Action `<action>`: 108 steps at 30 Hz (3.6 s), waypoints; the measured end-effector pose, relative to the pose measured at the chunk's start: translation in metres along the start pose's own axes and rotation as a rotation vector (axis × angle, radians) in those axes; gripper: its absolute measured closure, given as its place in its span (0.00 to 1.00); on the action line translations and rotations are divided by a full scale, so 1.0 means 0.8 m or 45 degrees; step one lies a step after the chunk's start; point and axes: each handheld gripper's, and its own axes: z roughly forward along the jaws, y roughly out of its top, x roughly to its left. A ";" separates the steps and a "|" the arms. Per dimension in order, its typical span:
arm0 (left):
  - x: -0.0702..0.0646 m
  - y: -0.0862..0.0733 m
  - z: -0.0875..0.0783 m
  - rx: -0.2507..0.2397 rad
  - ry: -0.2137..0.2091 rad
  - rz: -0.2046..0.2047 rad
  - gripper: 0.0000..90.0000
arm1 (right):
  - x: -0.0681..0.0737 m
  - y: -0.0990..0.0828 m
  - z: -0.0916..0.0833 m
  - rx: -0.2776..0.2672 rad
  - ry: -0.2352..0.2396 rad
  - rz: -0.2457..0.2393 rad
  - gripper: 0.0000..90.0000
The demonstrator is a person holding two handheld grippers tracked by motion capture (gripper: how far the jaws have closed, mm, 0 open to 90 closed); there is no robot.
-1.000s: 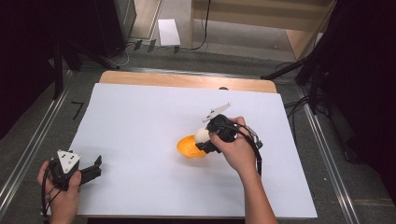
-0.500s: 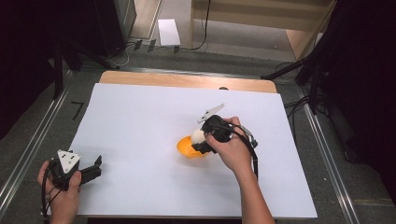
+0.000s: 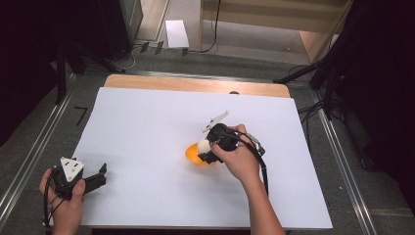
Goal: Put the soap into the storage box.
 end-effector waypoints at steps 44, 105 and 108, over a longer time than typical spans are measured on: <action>0.000 0.000 0.000 -0.001 0.002 -0.006 0.10 | -0.001 -0.003 0.015 0.046 0.014 0.046 0.24; 0.000 0.000 0.000 0.002 0.007 -0.003 0.10 | -0.052 -0.093 -0.049 -0.093 -0.074 0.248 0.25; 0.000 0.000 0.001 0.001 0.007 -0.004 0.10 | -0.054 -0.100 -0.050 -0.092 -0.074 0.261 0.25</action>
